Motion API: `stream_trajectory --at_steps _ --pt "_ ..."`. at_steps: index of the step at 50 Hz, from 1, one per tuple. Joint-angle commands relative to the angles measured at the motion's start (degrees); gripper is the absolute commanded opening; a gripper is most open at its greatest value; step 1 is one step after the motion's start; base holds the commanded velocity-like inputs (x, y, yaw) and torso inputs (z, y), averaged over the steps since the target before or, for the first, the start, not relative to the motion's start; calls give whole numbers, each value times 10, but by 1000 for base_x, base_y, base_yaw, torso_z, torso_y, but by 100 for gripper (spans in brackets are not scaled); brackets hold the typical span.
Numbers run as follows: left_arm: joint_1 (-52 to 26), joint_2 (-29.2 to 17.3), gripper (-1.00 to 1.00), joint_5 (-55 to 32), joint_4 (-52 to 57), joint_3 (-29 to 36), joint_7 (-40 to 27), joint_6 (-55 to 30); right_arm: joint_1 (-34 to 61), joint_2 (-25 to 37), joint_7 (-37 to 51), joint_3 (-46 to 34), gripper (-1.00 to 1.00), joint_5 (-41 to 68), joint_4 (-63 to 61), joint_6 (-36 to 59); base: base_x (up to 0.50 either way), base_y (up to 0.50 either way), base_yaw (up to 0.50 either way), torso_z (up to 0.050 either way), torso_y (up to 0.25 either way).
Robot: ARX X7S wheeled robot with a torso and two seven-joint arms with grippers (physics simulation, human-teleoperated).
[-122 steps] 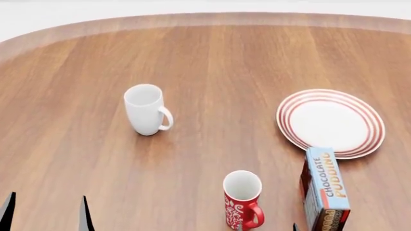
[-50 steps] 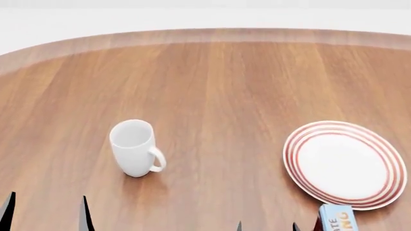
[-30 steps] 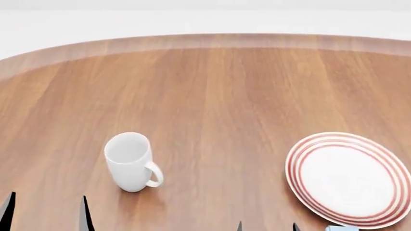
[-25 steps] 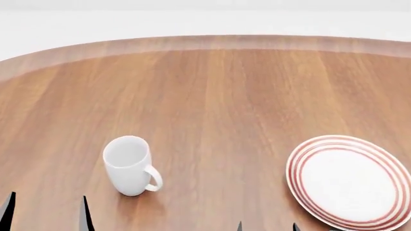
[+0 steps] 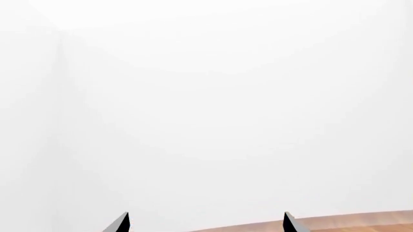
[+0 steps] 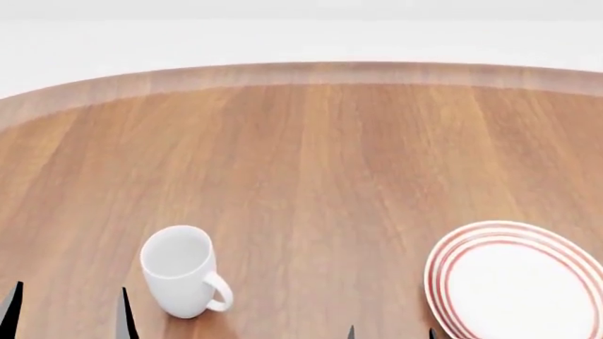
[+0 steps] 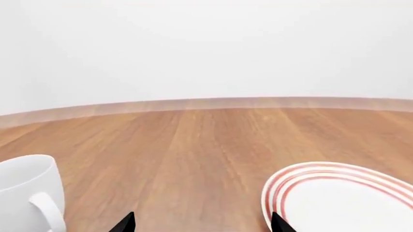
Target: Pick up the red mug and put it on the plate
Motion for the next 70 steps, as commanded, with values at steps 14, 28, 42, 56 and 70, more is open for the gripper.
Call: stream_trajectory --at_steps 14,28,42,56,70 --pt "-1 -3 100 -3 1 5 -4 -2 3 5 6 -9 100 2 -2 16 5 0 0 0 0" --pt "-1 -4 100 -4 0 7 -7 1 3 11 5 -19 100 -5 -6 16 0 0 0 0 0" --pt "-3 -7 100 -7 -2 13 -5 4 -72 108 57 5 100 16 -262 148 0 0 0 0 0" --pt "-4 -9 100 -10 -1 16 -5 3 -150 175 73 10 100 9 -380 192 0 0 0 0 0" --pt "-5 -10 100 -10 -3 19 -8 6 -257 204 73 37 100 2 -418 97 0 0 0 0 0"
